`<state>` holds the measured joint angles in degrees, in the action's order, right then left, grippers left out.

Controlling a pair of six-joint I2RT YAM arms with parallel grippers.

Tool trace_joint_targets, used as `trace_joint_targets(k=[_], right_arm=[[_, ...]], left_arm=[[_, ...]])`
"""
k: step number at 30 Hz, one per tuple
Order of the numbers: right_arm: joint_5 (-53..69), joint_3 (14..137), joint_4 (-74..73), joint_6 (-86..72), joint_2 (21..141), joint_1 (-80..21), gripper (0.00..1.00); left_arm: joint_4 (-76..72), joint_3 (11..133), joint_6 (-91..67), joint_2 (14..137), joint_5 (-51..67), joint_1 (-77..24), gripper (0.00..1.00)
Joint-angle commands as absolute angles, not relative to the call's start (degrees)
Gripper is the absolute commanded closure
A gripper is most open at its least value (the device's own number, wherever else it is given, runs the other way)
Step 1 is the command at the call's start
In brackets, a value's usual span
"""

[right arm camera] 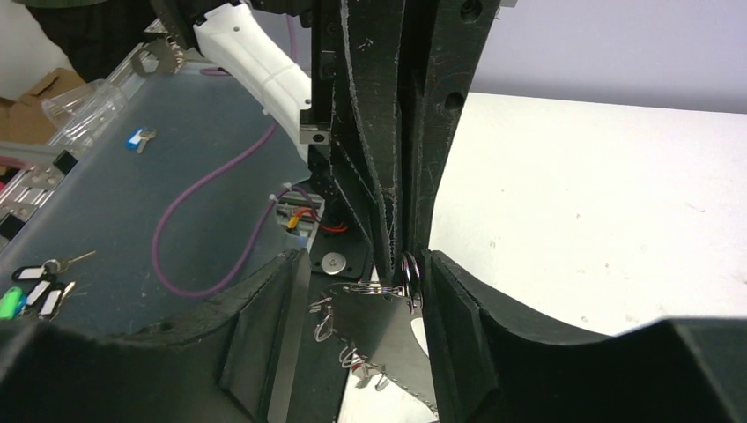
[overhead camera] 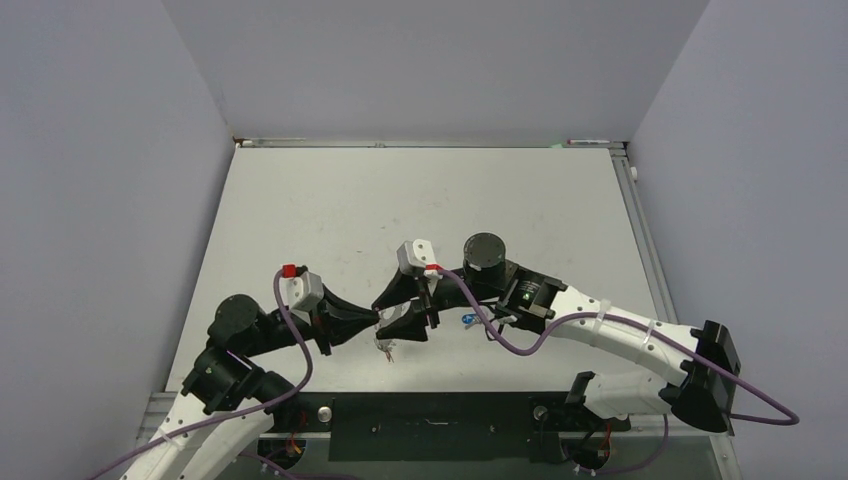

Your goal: Put the keys on the keyring

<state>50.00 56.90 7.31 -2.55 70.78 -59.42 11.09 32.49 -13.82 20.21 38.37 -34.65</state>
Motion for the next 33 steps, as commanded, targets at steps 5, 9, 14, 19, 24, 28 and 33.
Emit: trace_joint_targets(k=[5, 9, 14, 19, 24, 28, 33], right_arm=[[39.18, 55.01, 18.59, -6.61, 64.08, -58.24, 0.48], [39.58, 53.08, 21.35, -9.01, 62.73, -55.95, 0.46], [39.36, 49.95, 21.88, -10.41, 61.86, -53.49, 0.47], [27.77, 45.56, 20.56, -13.62, 63.4, -53.46, 0.51], [14.7, 45.1, 14.69, -16.15, 70.82, -56.88, 0.55], [7.21, 46.77, 11.72, -18.64, 77.04, -61.52, 0.56], [13.48, 50.3, 8.42, -13.19, 85.65, -64.59, 0.57]], left_arm=[[5.33, 34.56, -13.71, 18.28, 38.29, -33.62, 1.0], [5.1, 34.41, -13.8, 17.78, 38.57, -33.4, 1.0], [5.92, 34.56, -13.62, 17.72, 36.78, -33.18, 1.0], [9.99, 35.42, -13.62, 18.37, 22.98, -33.13, 1.0], [17.29, 37.69, -14.59, 21.51, 5.97, -33.13, 0.81], [21.38, 39.07, -14.64, 25.47, -2.15, -33.05, 0.69], [23.2, 40.48, -14.33, 28.18, -3.43, -32.46, 0.66]])
